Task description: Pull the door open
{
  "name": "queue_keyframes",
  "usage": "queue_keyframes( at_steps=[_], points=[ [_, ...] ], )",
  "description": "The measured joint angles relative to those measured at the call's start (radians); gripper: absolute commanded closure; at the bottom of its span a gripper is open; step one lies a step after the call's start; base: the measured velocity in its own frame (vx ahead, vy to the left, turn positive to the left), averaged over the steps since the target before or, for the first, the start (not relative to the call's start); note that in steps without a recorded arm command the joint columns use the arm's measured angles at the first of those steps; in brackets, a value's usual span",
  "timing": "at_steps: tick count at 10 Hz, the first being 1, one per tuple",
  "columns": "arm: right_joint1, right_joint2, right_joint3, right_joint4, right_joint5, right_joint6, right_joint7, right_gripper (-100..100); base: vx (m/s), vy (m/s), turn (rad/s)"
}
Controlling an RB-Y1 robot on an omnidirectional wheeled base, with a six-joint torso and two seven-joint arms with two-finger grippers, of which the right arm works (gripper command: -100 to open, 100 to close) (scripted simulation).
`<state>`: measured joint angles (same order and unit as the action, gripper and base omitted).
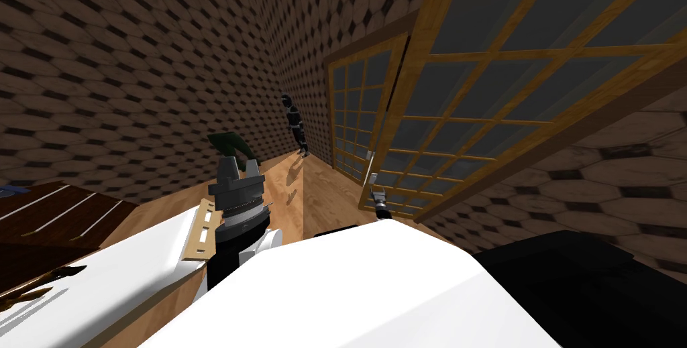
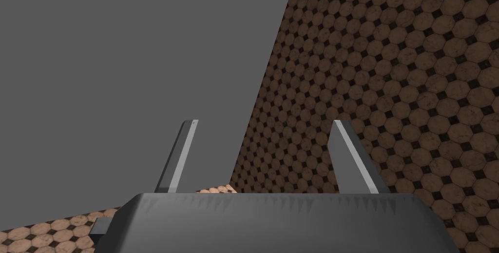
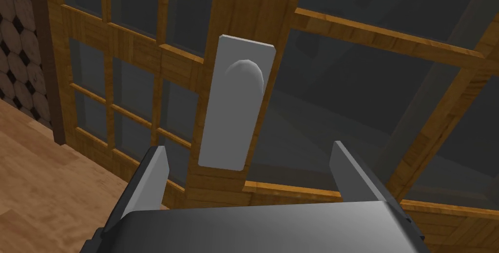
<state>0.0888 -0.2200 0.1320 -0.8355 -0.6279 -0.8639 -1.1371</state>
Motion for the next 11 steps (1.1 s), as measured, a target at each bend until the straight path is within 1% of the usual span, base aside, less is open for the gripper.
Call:
queue_keyframes(
  at_steps=[1,4,5,6,7,8,9,10,11],
  points=[
    [-0.003,0.003,0.005,0.0,-0.012,0.001,-0.03,-100,-0.074,-0.016,0.038],
    [0.002,0.012,0.015,-0.022,-0.045,0.011,-0.109,-100,-0.061,-0.009,0.025],
    [0.001,0.014,0.018,-0.024,-0.052,0.013,-0.127,-100,-0.023,-0.004,0.003],
    [0.001,0.014,0.018,-0.024,-0.053,0.013,-0.131,-100,0.144,-0.012,0.124],
    [0.0,0.002,0.019,0.005,-0.053,-0.003,-0.151,-100,0.25,-0.012,0.102],
    [0.007,-0.01,0.014,0.003,-0.058,-0.007,-0.164,-100,0.267,-0.013,0.115],
    [0.017,-0.032,0.009,0.004,-0.064,-0.009,-0.183,-100,0.293,-0.024,0.111],
    [0.03,-0.047,0.004,0.003,-0.068,-0.014,-0.201,-100,0.231,-0.013,0.114],
    [0.032,-0.061,-0.001,0.011,-0.073,-0.018,-0.216,-100,0.176,-0.024,0.082]
  ],
)
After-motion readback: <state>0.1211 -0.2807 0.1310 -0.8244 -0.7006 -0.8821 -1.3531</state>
